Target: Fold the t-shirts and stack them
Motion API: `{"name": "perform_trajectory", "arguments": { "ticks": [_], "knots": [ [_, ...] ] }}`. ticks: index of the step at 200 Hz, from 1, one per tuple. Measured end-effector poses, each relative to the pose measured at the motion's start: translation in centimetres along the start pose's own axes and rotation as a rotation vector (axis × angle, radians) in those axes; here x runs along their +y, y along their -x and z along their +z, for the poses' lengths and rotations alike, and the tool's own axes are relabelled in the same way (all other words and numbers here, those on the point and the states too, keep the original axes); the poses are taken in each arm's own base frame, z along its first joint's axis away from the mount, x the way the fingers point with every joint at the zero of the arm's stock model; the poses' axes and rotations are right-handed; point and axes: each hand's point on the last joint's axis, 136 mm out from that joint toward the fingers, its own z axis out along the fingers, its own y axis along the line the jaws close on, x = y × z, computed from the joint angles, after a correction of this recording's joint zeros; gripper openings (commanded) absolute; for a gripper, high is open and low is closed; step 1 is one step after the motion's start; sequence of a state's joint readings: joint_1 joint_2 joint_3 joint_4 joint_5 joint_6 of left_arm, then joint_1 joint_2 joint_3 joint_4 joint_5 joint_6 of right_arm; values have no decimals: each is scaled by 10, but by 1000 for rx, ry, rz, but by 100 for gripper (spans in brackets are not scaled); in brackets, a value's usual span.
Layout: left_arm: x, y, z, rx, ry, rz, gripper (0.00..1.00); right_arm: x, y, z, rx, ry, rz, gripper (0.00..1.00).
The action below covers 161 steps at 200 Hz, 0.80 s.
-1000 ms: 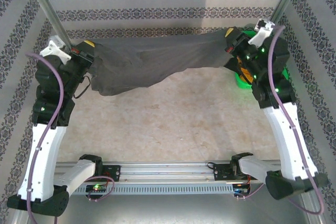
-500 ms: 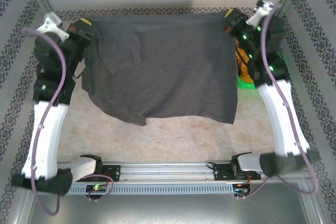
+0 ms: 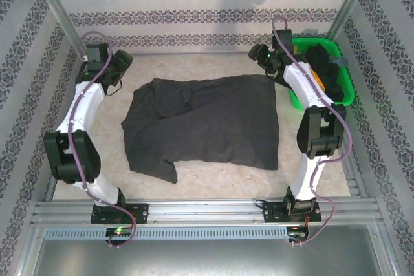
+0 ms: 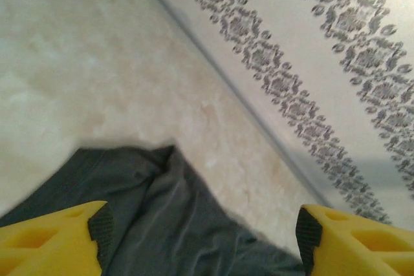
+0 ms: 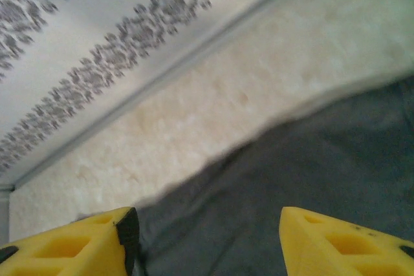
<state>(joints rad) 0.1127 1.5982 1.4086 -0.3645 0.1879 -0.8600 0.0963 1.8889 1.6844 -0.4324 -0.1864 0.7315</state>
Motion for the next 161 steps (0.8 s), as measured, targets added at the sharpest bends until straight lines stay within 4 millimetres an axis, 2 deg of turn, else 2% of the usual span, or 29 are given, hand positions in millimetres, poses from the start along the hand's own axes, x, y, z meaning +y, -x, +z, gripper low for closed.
{"name": "perform_trajectory", "arguments": {
  "ticks": [17,34,63,87,101,121,161],
  "knots": [
    [20,-20,-24,21,34,-6,58,-12,-29,-21,33,-18,3,56],
    [56,-51,-45,70,114,-27,53,-18,-57,-45,52,-31,-11,55],
    [134,-117,-65,203,296,-59,51,-23,-114,-82,111,-33,-57,55],
    [183,-160,-73,322,438,-82,55,-55,-157,-101,195,-84,-34,56],
    [199,-171,-74,353,480,-100,56,-76,-178,-108,247,-127,-11,56],
    [214,-172,-73,369,515,-141,55,-96,-201,-115,319,-172,19,56],
    [231,-184,-58,456,557,-149,52,-120,-224,-128,394,-214,75,56]
  ]
}}
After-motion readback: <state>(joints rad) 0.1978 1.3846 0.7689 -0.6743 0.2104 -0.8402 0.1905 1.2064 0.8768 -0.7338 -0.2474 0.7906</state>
